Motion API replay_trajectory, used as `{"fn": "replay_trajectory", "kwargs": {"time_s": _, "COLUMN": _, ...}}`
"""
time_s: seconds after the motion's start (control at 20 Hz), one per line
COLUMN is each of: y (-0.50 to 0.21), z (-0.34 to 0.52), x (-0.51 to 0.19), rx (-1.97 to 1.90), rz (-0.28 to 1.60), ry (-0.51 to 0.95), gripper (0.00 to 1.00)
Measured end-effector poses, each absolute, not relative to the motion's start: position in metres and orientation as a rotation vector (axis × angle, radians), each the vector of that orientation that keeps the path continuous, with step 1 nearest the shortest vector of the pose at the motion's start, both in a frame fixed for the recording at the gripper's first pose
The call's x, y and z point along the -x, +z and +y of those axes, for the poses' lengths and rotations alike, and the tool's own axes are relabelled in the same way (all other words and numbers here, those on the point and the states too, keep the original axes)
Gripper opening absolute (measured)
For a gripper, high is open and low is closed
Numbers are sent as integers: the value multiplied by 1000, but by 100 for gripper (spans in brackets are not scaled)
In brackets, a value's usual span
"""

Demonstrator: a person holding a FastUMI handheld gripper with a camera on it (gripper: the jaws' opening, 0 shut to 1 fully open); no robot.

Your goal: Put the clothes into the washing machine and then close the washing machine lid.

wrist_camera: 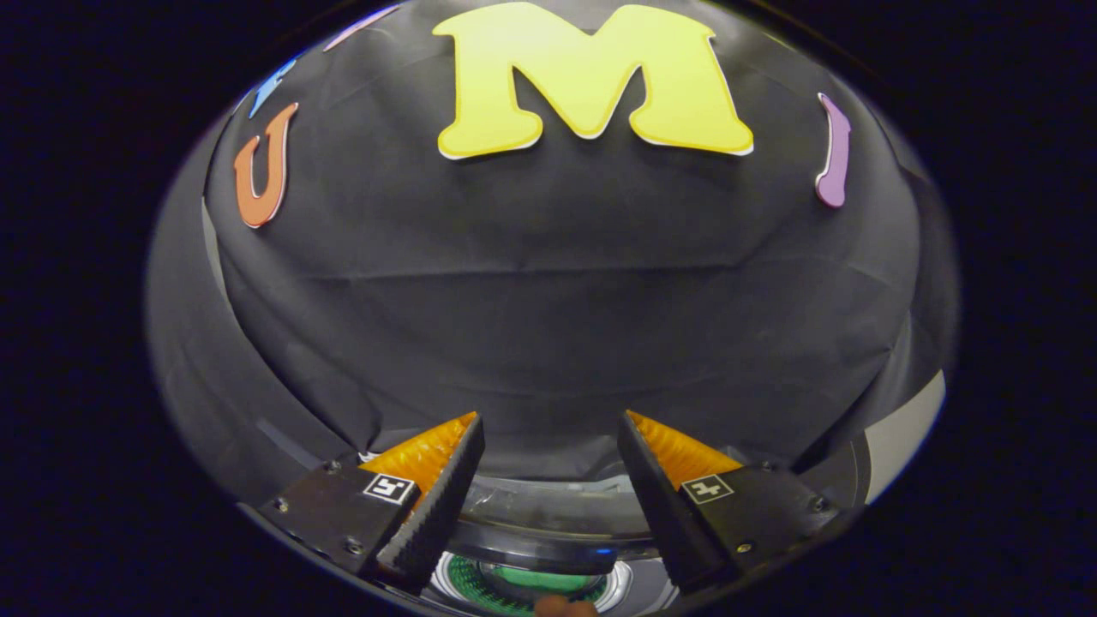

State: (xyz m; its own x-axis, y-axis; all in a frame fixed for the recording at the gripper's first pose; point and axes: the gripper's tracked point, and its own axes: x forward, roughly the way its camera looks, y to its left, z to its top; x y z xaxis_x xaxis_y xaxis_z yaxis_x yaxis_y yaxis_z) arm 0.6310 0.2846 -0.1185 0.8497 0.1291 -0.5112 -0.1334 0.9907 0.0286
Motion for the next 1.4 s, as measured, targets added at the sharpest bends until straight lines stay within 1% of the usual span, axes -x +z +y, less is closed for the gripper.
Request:
{"fn": "replay_trajectory", "kwargs": {"time_s": 0.55, "y": -120, "z": 285, "x": -634, "rx": 14, "rz": 485, "ry": 132, "gripper": 98}}
{"fn": "replay_trajectory", "kwargs": {"time_s": 0.8, "y": -116, "z": 286, "x": -637, "rx": 22, "rz": 390, "ry": 129, "gripper": 98}}
{"fn": "replay_trajectory", "kwargs": {"time_s": 1.0, "y": -116, "z": 285, "x": -635, "rx": 24, "rz": 385, "ry": 123, "gripper": 98}}
{"fn": "replay_trajectory", "kwargs": {"time_s": 1.15, "y": -121, "z": 287, "x": -630, "rx": 14, "rz": 447, "ry": 108, "gripper": 98}}
{"fn": "replay_trajectory", "kwargs": {"time_s": 1.4, "y": -117, "z": 285, "x": -638, "rx": 37, "rz": 394, "ry": 116, "gripper": 97}}
